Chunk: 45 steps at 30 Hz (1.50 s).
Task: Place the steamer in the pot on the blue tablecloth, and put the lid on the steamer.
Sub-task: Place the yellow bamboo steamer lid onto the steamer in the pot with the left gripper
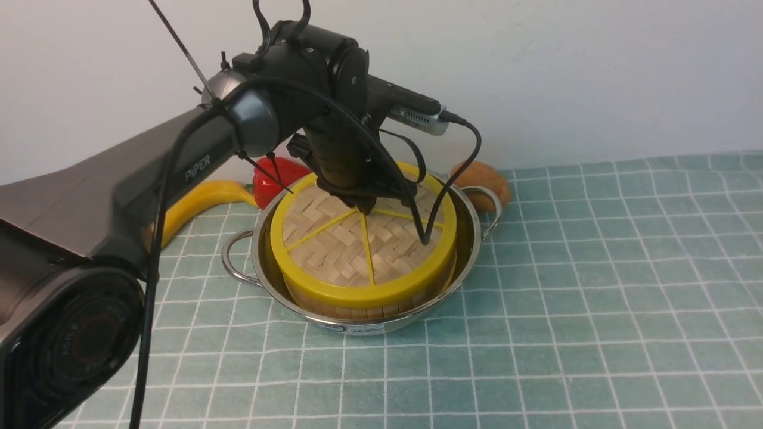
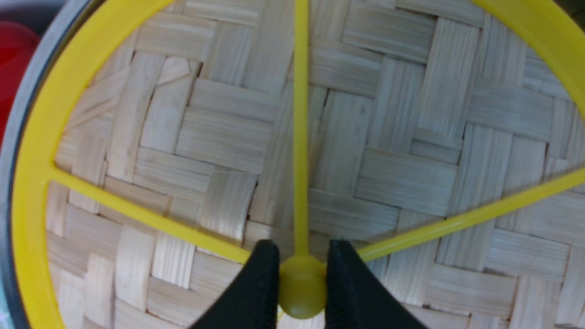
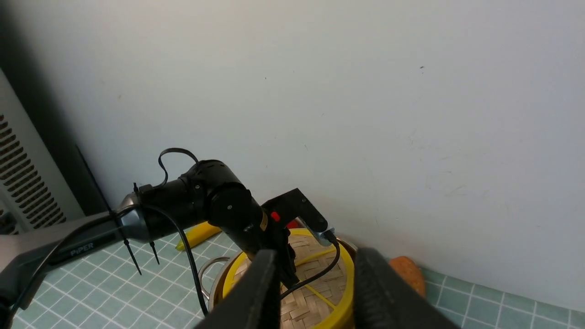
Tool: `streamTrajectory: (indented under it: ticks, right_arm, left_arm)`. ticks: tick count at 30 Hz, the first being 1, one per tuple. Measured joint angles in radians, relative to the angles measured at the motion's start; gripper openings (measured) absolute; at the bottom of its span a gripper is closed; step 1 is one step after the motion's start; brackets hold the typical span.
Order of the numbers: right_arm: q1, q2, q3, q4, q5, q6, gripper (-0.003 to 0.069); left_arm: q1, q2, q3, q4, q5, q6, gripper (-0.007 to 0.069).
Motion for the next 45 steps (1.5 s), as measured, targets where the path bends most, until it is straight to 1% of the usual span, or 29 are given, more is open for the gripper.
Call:
streamTrajectory:
  ticks: [28, 31, 32, 33, 34, 36, 37, 38, 40, 42, 43, 44, 45]
  right_arm:
    - [0.0, 0.0, 0.001, 0.001, 0.0, 0.0, 0.0246]
    - [0.0, 0.0, 0.001, 0.001, 0.0, 0.0, 0.0246]
    - [0.0, 0.0, 0.001, 0.001, 0.0, 0.0, 0.0246]
    - [0.0, 0.0, 0.001, 0.001, 0.0, 0.0, 0.0246]
    - [0.0, 0.0, 0.001, 0.001, 0.0, 0.0, 0.0246]
    - [0.0, 0.0, 0.001, 0.001, 0.0, 0.0, 0.0246]
    - [0.0, 0.0, 0.001, 0.001, 0.0, 0.0, 0.0246]
    - [0.0, 0.0, 0.001, 0.001, 0.0, 0.0, 0.0246]
    - [0.0, 0.0, 0.001, 0.001, 0.0, -0.001, 0.0246]
    - [0.0, 0.0, 0.001, 0.001, 0.0, -0.007, 0.0246]
    - [0.0, 0.0, 0.001, 0.001, 0.0, -0.021, 0.0246]
    - [0.0, 0.0, 0.001, 0.001, 0.0, -0.037, 0.0246]
    - [0.0, 0.0, 0.001, 0.001, 0.0, -0.039, 0.0246]
  left_arm:
    - [0.0, 0.019, -0.007, 0.008, -0.018, 0.003, 0.0122]
    - [-0.001, 0.019, -0.007, 0.011, -0.023, 0.004, 0.0195]
    - [-0.001, 0.018, -0.009, 0.017, -0.027, 0.004, 0.0242]
    - [-0.001, 0.016, -0.015, 0.023, -0.027, 0.004, 0.0307]
    - [-0.001, 0.016, -0.016, 0.025, -0.027, 0.004, 0.0331]
    - [-0.001, 0.005, -0.056, 0.051, -0.006, 0.004, 0.0491]
    - [-0.001, 0.003, -0.061, 0.053, -0.006, 0.004, 0.0503]
    - [-0.001, -0.024, -0.111, 0.073, 0.035, 0.004, 0.0603]
    - [-0.001, -0.065, -0.175, 0.095, 0.074, 0.004, 0.0654]
    - [-0.001, -0.092, -0.214, 0.108, 0.096, 0.004, 0.0666]
    - [-0.001, -0.138, -0.273, 0.128, 0.112, 0.004, 0.0661]
    - [-0.001, -0.18, -0.316, 0.146, 0.115, 0.004, 0.0634]
    - [-0.001, -0.186, -0.32, 0.146, 0.115, 0.004, 0.0628]
